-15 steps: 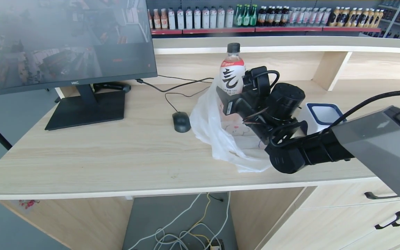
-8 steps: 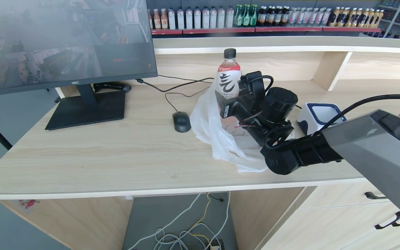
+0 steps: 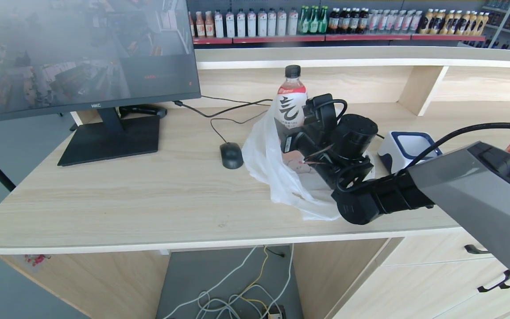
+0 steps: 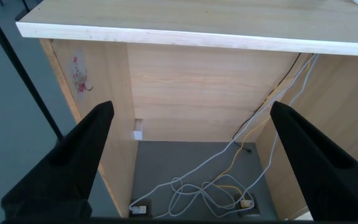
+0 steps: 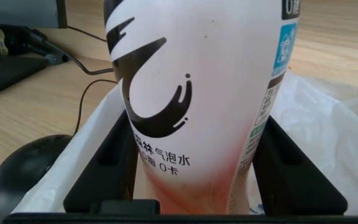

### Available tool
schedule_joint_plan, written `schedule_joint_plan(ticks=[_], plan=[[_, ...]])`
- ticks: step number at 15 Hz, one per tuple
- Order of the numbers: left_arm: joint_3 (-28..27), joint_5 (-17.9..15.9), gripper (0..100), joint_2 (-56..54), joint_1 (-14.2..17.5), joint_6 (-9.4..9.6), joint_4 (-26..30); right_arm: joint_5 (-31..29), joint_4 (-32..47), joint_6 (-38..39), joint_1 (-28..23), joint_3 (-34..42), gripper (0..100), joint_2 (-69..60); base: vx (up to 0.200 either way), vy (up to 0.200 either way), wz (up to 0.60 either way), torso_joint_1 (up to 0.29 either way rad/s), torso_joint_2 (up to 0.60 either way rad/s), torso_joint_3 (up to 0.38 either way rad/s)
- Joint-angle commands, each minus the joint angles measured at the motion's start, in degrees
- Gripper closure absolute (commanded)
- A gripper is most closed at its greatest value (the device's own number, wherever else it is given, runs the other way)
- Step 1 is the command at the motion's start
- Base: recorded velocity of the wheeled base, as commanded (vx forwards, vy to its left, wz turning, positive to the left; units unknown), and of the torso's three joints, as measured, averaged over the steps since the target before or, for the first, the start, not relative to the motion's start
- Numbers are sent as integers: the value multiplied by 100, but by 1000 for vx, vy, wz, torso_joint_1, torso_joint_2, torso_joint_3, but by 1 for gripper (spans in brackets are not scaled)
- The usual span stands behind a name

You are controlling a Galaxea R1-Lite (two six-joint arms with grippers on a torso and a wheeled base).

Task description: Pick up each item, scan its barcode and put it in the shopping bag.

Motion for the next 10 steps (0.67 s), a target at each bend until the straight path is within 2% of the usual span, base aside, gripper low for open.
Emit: schedule_joint_plan(ticks=[1, 10], plan=[[0, 0, 0, -2, 0, 6, -1, -12, 13, -4, 1, 15, 100, 31, 0, 0, 0, 0, 0, 0], [0, 0, 0, -2, 0, -3, -1, -30, -5, -12, 28, 15, 100, 146, 0, 0, 0, 0, 0, 0]])
